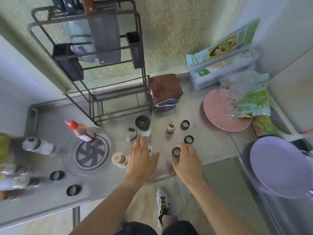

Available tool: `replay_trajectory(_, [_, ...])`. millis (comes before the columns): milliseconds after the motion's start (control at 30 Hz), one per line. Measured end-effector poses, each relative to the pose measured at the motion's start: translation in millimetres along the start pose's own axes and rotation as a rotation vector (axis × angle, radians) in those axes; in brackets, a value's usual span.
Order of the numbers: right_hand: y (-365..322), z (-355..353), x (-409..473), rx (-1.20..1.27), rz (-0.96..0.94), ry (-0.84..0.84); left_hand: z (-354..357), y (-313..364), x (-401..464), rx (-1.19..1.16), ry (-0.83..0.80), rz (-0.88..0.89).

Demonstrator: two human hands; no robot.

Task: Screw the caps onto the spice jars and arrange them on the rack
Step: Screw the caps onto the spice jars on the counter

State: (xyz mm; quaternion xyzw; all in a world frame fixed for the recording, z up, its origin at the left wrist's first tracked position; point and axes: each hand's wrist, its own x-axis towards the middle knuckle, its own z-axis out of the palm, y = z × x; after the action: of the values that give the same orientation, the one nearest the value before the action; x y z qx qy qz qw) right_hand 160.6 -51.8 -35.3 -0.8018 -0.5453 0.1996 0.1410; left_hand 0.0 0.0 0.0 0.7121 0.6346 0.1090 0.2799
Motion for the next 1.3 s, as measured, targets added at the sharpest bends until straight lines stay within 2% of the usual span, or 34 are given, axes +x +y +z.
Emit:
replay_trajectory(167, [13.3, 28.2, 34.0, -0.22, -0.005, -0.158, 22.2, -5.2, 13.3, -0.067, -0.013, -0.188])
replay_trajectory(367, [17.9, 42.8, 48.5, -0.187, -0.062, -0.144, 35.5, -21.9, 17.9, -0.134, 0.058, -0.287])
replay_trajectory(433, [13.3, 34.9, 49.0, 0.002, -0.048, -0.139, 33.9, -23.2, 17.4, -0.161, 0.096, -0.29])
replay_trajectory(600, [-21.3, -17.0, 44.7, 0.678, 0.011, -0.029, 24.9, -9.5, 16.8, -0.27, 0.142, -0.238])
replay_trajectory(700, [-43.5, -48.7, 40.8, 0.836, -0.069, -0.042, 19.0, -1.5, 16.2, -0.343, 0.131, -0.182])
replay_trajectory(867, [-48.5, -64.6, 42.3, 0.783, -0.157, -0.036, 8.3, 9.1, 13.3, -0.513, 0.13, -0.116])
replay_trajectory(967, [-47.3, -70.7, 43.9, 0.643, -0.3, -0.059, 2.1, 11.9, 10.3, -0.595, 0.137, -0.108])
replay_trajectory(1133, [-48.3, -92.4, 53.1, 0.357, -0.517, -0.138, -6.4, 13.5, 5.6, -0.585, 0.143, -0.07])
replay_trajectory(1300, [-52.9, -112.8, 62.1, 0.223, -0.577, -0.272, -12.1, 19.7, 3.4, -0.543, 0.188, -0.038])
